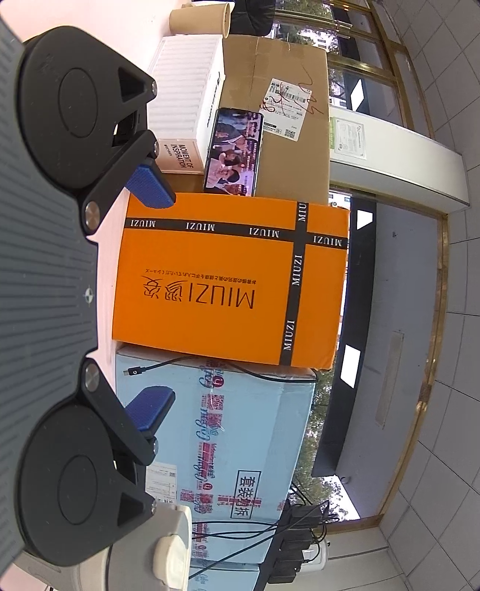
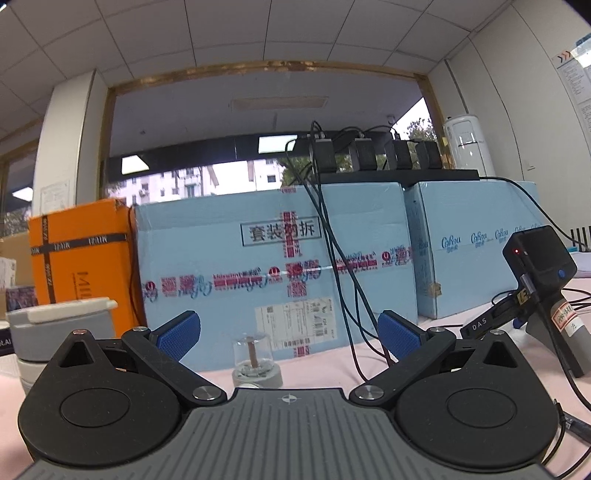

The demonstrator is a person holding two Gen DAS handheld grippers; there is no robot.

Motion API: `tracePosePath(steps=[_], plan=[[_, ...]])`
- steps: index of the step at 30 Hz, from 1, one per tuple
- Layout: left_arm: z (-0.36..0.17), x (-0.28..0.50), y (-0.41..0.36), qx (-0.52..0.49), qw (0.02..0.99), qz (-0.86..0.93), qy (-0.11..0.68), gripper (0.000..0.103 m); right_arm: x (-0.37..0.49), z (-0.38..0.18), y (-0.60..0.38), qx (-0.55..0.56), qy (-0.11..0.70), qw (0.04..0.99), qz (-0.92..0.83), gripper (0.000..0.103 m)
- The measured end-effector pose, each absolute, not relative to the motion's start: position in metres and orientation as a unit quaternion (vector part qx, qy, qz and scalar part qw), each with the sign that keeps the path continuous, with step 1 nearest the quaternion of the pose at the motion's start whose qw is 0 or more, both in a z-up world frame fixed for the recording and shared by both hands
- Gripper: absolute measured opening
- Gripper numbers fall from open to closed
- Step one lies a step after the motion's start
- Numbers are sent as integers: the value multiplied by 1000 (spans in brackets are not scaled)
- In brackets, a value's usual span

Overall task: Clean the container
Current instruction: 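Move both tools toward the grey tumbler and white tissue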

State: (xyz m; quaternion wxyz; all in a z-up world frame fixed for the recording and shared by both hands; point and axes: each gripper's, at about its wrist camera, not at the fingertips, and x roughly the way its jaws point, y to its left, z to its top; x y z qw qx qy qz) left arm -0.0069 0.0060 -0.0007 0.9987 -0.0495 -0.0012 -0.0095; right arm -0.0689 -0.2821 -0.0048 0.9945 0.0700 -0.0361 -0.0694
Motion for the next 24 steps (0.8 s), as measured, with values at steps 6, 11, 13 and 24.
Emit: tracePosePath(steps=[6, 11, 13, 24], plan=[[0, -10, 4, -45, 999, -11, -9, 103, -75, -4, -281, 70, -53, 994, -66, 103], [0, -12, 4, -42, 999, -8, -14, 103, -78, -2, -280, 65, -57, 995, -58, 103], [0, -13, 4, -42, 999, -7, -15, 103, -80, -2, -279, 64, -62, 994, -58, 103], [1, -17, 1, -38, 999, 10, -29, 103, -93, -3, -280, 72, -99, 992, -40, 103]])
